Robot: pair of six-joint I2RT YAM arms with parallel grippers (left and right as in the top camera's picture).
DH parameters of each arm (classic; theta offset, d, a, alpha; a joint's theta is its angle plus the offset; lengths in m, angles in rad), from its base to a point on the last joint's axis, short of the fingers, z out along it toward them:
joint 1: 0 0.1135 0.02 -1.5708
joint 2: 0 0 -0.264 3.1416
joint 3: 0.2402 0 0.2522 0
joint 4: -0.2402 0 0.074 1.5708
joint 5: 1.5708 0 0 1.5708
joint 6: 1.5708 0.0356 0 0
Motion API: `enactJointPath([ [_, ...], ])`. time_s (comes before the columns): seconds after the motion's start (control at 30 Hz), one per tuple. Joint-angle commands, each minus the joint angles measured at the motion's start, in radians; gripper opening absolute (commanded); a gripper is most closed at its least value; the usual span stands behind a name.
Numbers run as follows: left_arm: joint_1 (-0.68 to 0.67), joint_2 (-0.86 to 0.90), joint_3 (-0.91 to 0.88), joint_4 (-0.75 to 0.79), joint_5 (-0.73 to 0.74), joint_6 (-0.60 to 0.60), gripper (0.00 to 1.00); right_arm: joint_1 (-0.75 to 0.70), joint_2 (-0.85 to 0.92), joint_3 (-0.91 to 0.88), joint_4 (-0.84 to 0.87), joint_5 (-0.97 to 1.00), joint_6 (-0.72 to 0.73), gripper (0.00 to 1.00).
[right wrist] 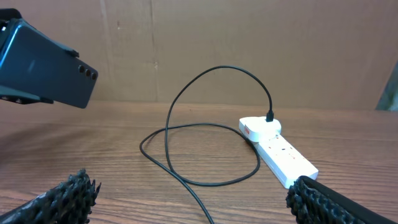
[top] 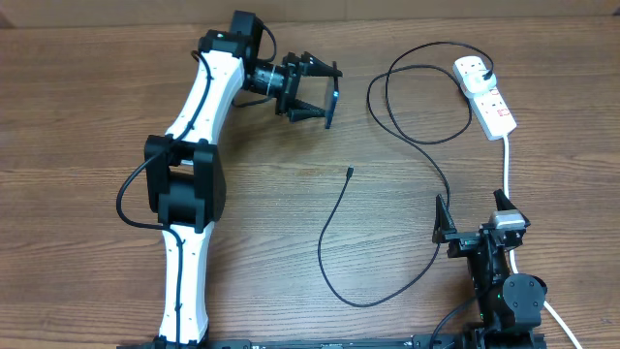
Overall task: Plug charger to phone and switch on socket
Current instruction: 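Lift the phone with the left gripper and hold it upright, then move the right gripper toward the phone held by the left gripper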
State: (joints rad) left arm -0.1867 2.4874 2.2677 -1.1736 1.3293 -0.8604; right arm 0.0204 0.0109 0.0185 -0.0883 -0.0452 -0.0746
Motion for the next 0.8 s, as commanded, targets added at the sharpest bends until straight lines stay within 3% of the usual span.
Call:
enactJointPath([
  [0.0, 0.023, -0.002, 0.034, 0.003, 0.090, -0.098, 0.72, 0.002, -0.008, -0.011, 0.007, 0.000, -0.002, 1.00],
  [0.33, 0.062, -0.002, 0.034, 0.003, 0.191, -0.157, 0.72, 0.002, -0.008, -0.011, 0.014, -0.006, -0.001, 1.00],
  [0.4, 0.065, -0.002, 0.034, 0.003, 0.192, -0.157, 0.72, 0.002, -0.008, -0.011, 0.051, -0.134, 0.001, 1.00],
  [0.6, 0.065, -0.002, 0.034, 0.003, 0.194, -0.157, 0.72, 0.002, -0.008, -0.011, 0.177, -0.573, 0.185, 1.00],
  [0.67, 0.065, -0.002, 0.034, 0.003, 0.194, -0.157, 0.72, 0.002, -0.008, -0.011, 0.255, -0.621, 0.275, 1.00],
  [0.77, 0.065, -0.002, 0.034, 0.003, 0.194, -0.157, 0.72, 0.002, -0.008, -0.007, 0.506, -0.622, 0.403, 1.00],
])
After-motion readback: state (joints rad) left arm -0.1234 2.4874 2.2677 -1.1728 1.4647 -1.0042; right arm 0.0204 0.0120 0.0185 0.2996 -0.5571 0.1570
